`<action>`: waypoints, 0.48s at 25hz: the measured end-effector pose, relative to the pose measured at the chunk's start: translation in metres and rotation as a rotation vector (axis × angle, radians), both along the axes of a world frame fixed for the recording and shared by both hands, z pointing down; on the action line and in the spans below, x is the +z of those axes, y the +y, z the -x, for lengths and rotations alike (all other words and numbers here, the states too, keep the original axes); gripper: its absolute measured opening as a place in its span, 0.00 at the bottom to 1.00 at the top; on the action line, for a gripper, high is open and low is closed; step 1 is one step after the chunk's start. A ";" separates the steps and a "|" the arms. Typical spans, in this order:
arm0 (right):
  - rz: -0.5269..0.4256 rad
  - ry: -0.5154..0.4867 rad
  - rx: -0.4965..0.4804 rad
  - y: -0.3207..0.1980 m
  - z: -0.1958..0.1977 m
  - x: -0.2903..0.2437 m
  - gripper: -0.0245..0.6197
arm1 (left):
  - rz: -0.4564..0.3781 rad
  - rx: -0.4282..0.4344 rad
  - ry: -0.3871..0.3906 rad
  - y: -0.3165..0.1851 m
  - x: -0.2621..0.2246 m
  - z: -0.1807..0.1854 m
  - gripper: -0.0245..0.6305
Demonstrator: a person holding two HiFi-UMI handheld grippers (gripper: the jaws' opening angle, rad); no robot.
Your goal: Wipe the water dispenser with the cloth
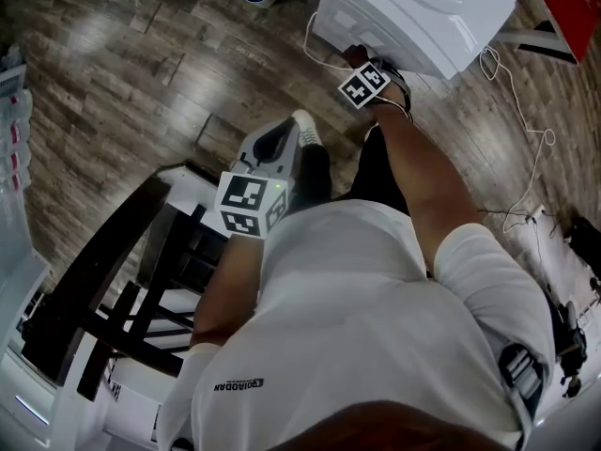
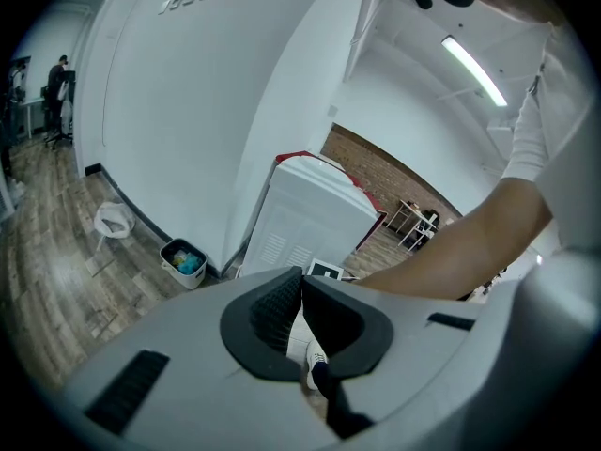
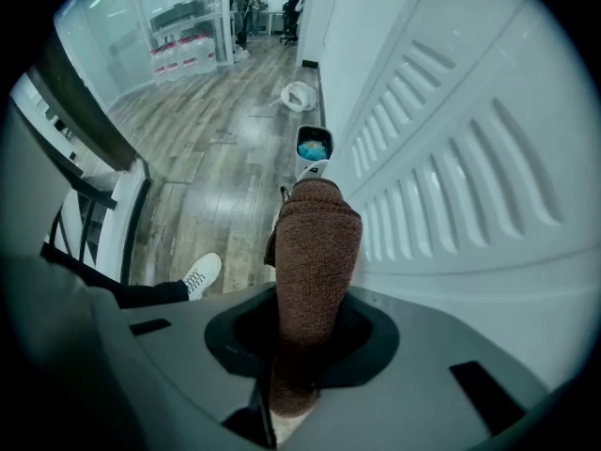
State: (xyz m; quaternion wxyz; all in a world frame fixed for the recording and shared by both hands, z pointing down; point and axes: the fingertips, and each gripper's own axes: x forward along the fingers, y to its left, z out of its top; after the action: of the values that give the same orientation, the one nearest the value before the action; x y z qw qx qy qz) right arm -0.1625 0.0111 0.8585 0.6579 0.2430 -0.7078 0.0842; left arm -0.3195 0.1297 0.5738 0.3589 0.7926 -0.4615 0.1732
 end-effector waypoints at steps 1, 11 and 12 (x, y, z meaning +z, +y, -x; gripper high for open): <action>-0.003 -0.036 0.022 0.003 0.002 -0.008 0.15 | -0.006 0.004 0.003 0.000 -0.002 0.000 0.04; 0.126 -0.870 0.398 0.086 0.057 -0.179 0.15 | -0.104 0.069 0.032 -0.013 -0.041 0.001 0.04; 0.104 -0.962 0.425 0.088 0.060 -0.208 0.15 | -0.114 0.089 0.030 -0.014 -0.046 0.000 0.04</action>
State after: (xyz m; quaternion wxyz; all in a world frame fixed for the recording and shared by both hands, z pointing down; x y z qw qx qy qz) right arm -0.2227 0.0988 0.6502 0.2385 0.2824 -0.8597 0.3527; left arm -0.3195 0.1156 0.5283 0.3121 0.8339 -0.4297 0.1504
